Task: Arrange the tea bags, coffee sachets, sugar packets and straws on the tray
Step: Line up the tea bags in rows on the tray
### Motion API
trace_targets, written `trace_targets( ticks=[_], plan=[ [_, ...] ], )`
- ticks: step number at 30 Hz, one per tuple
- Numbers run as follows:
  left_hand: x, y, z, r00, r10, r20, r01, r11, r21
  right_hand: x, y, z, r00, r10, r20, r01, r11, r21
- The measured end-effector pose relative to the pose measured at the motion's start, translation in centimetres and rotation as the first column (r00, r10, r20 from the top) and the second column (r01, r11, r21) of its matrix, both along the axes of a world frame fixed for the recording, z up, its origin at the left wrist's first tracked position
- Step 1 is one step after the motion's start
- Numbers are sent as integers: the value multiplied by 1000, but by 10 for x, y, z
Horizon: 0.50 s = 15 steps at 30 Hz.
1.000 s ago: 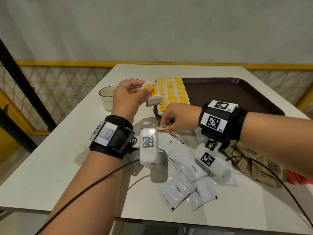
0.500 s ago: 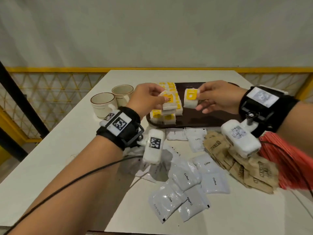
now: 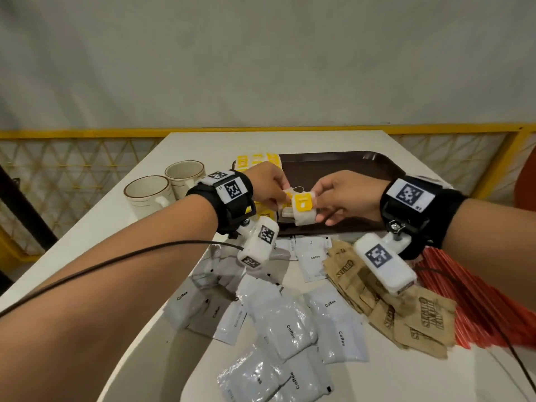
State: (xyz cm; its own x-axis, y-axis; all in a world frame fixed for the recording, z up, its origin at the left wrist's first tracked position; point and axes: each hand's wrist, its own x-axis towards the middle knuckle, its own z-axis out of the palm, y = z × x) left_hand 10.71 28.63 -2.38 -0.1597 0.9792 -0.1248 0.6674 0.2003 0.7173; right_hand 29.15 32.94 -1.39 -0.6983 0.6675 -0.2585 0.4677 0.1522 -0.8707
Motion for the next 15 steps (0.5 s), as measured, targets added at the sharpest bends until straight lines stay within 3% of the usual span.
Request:
trace_targets(
  ticks=[9, 13, 15],
  plan=[
    [-28, -22, 19, 981, 68, -181, -38, 986, 161, -14, 6, -4, 998, -12, 58, 4, 991, 133],
    [-29, -40, 13, 888, -112, -446, 111, 993, -27, -10, 9, -4, 998, 13, 54, -22, 983, 180],
    [-21, -42, 5, 840, -171, -514, 137, 985, -103, -16, 8, -6, 992, 68, 107, -89, 974, 207]
  ],
)
